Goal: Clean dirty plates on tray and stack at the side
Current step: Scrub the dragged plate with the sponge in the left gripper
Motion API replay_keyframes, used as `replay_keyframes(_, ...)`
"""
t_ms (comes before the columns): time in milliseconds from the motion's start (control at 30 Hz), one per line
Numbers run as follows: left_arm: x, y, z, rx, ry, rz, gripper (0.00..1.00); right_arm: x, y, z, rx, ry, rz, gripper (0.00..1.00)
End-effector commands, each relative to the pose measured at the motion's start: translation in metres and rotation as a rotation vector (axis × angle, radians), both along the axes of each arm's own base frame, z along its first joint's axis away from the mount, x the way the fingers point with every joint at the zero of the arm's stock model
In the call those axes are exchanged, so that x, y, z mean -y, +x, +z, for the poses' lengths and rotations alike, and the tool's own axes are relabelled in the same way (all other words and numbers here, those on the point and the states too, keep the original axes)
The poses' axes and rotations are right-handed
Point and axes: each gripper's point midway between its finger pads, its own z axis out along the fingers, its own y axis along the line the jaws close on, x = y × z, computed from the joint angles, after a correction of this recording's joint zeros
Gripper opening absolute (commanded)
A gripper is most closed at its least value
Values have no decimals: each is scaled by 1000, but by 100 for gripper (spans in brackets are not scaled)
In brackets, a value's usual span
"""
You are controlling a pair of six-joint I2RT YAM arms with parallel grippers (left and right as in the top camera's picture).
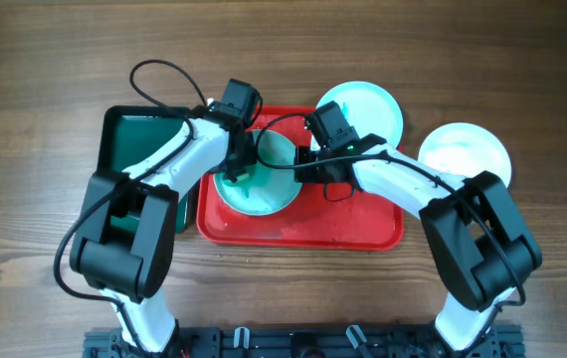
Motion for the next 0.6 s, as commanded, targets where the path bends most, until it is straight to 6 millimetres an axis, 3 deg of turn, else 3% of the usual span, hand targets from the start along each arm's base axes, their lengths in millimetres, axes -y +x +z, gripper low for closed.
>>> replay_keyframes(0,-27,-19,-20,-81,124,1,4,2,3,-4,-9,-12,-11,4)
replay_keyframes(67,17,-38,-26,-189,-87,-240,4,2,3,-4,-11,-9,-9,4)
replay_keyframes(167,72,-70,-16,-280,-386,-538,4,1,3,-3,-8,-7,-9,4)
replay_keyframes(233,88,-80,-10,-290,-470,-646,4,1,3,-3,-8,-4,-8,4)
replay_keyframes(400,94,-72,-11,-229,-451,-745,4,1,3,-3,-7,-3,-8,4)
replay_keyframes(567,87,-19,-15,-39,-308,-648,4,0,4,-3,-5,-2,-9,4)
